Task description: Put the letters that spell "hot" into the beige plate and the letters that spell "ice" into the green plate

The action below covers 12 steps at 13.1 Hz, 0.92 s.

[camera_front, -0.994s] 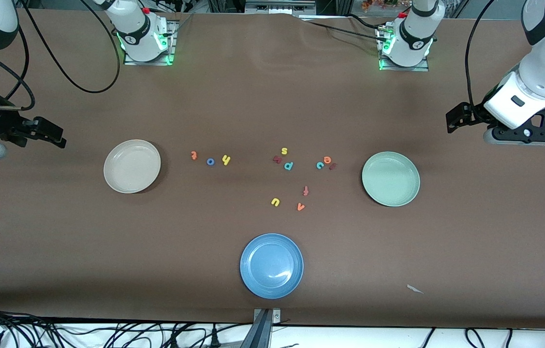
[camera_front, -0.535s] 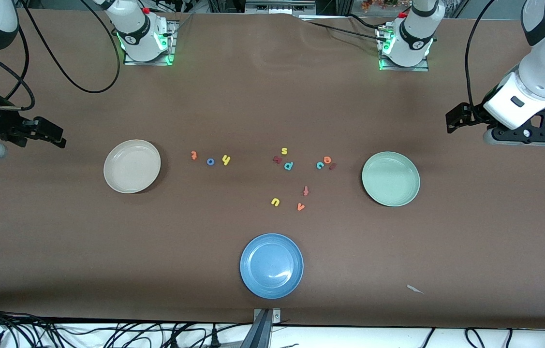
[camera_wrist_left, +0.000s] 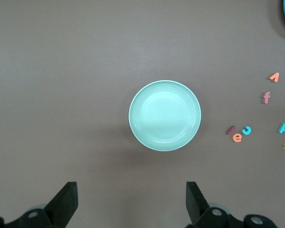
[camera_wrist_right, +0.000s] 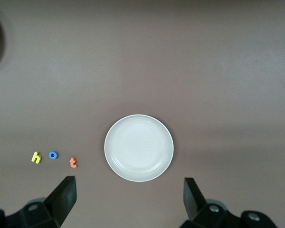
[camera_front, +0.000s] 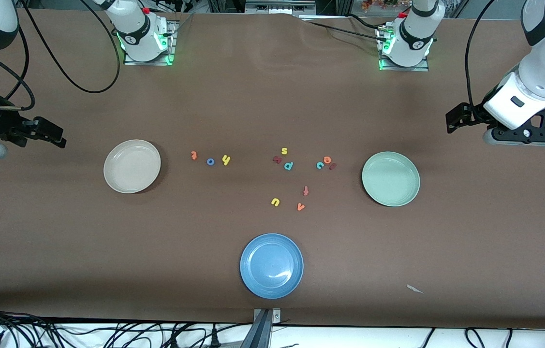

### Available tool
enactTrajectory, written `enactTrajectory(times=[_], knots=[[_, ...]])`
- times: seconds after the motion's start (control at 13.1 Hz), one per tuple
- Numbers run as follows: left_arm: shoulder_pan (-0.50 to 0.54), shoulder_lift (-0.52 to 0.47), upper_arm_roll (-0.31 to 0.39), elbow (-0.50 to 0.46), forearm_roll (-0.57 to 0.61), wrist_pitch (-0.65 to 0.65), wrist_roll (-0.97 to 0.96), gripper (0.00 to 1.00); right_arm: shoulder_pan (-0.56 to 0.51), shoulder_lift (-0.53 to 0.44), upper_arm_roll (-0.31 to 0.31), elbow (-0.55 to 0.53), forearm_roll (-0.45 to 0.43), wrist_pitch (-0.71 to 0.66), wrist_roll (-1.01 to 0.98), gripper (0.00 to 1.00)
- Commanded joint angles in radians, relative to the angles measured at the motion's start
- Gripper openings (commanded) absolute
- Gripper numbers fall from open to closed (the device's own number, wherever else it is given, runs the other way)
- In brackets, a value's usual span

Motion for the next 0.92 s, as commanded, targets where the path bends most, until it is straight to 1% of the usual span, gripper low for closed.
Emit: enactTrajectory(times=[0.0, 0.84], knots=[[-0.003, -0.004, -0.001, 0.005, 0.001, -0.012, 0.003, 1.0, 0.001, -0.004, 0.004, 0.0, -0.015, -0.012, 0.008, 1.0], [-0.005, -0.007, -0.009, 0.002, 0.0, -0.015, 0.003, 1.0, 0.001, -0.007, 0.012, -0.001, -0.017, -0.027, 0.025, 1.0]])
